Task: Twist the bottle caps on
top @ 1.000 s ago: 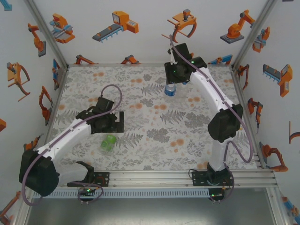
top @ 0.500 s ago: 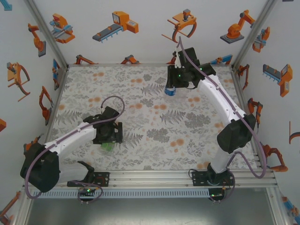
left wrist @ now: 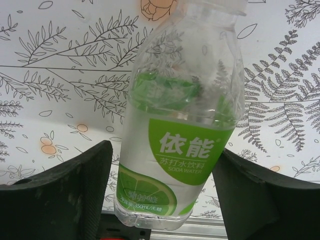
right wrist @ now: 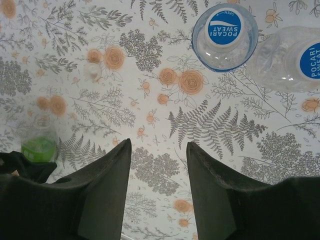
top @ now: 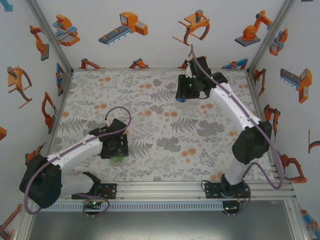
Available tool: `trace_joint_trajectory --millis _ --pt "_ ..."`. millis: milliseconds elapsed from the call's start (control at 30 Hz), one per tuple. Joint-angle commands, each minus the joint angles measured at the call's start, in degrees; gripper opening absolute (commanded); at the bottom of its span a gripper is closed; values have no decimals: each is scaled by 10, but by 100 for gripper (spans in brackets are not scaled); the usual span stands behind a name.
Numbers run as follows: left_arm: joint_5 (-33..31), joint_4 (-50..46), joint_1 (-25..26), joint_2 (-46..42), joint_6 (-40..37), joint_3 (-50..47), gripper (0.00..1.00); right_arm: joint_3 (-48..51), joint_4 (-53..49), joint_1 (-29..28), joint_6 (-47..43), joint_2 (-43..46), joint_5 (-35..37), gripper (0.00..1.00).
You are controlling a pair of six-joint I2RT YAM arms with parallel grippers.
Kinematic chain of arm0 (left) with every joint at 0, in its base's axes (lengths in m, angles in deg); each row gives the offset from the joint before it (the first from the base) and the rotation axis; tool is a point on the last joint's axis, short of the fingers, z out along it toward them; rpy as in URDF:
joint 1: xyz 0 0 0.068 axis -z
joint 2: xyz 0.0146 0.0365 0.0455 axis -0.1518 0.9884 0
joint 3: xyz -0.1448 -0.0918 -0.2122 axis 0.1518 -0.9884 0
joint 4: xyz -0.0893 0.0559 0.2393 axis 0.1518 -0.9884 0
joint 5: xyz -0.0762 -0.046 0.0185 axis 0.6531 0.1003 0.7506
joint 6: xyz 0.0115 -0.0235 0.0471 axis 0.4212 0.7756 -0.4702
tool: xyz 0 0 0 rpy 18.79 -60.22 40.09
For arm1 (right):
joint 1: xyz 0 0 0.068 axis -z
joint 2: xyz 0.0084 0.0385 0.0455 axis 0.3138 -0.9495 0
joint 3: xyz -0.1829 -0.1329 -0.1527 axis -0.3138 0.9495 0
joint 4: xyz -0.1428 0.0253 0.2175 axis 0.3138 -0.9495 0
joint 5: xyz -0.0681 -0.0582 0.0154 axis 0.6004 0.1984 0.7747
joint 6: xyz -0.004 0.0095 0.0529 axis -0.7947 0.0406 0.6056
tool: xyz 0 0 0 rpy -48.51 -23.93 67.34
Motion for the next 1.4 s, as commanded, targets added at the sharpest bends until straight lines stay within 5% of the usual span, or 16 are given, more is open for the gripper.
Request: trace_joint_trajectory --millis 0,500,933,1200,1367 --pt "-8 4 3 7 -4 -2 69 9 18 -6 17 20 -9 46" --pt "4 10 3 21 -22 4 48 14 53 -64 24 -22 19 45" --pt "3 -67 -7 -131 -34 59 27 -39 93 -157 7 -163 44 44" --pt "33 -122 -64 -205 -98 141 8 -97 112 -196 -15 -255 83 46" --pt "58 -134 -85 -225 -133 172 8 -114 145 -215 -51 -294 118 51"
